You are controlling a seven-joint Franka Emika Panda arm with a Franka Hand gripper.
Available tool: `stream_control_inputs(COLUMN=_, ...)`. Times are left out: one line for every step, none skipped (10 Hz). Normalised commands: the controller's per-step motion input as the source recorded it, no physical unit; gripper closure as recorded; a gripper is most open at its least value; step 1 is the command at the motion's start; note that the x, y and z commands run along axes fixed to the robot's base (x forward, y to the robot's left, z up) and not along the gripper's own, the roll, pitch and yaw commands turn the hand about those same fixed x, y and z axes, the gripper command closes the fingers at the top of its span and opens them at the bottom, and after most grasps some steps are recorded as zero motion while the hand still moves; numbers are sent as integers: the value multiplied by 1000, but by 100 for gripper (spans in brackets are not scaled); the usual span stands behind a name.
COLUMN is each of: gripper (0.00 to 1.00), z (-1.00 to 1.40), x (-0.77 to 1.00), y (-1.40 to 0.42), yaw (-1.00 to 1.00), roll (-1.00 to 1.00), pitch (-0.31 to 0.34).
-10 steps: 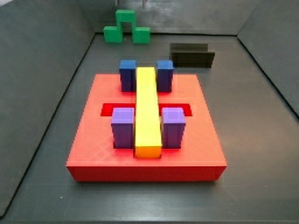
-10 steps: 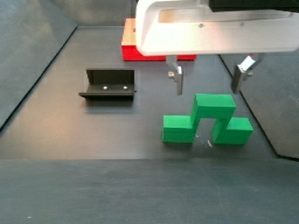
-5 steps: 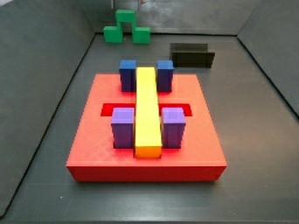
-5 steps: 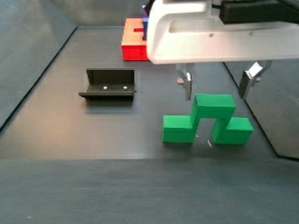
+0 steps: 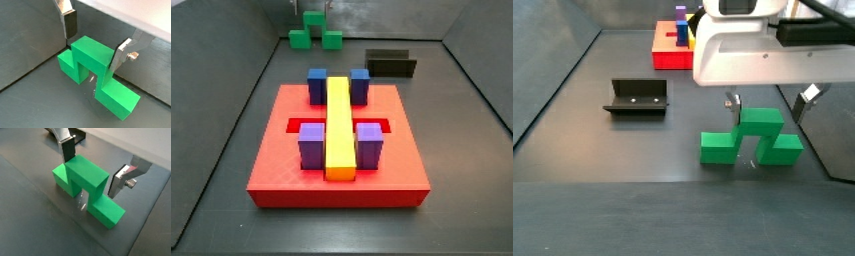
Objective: Pick up the green object. Move up. Move to above the board. Insert the green object.
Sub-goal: Pick up the green object.
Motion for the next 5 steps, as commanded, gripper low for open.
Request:
stream_control_inputs(gripper=0, z=-149, x=0, y=23, yaw=20, roll=0, pitch=0)
stream_control_inputs(gripper=0, z=-143, x=0, y=0, yaw=11, roll=-17, pitch=0)
stream_control_inputs(gripper=0, z=-157, x=0, y=0, yaw=20, roll=-20, pitch=0)
stream_control_inputs(gripper=0, z=-151, x=0, y=0, yaw=46, roll=-19, pitch=0)
stream_control_inputs(gripper=0, z=-166, x=23, y=0, yaw=74, roll=-6, pitch=0)
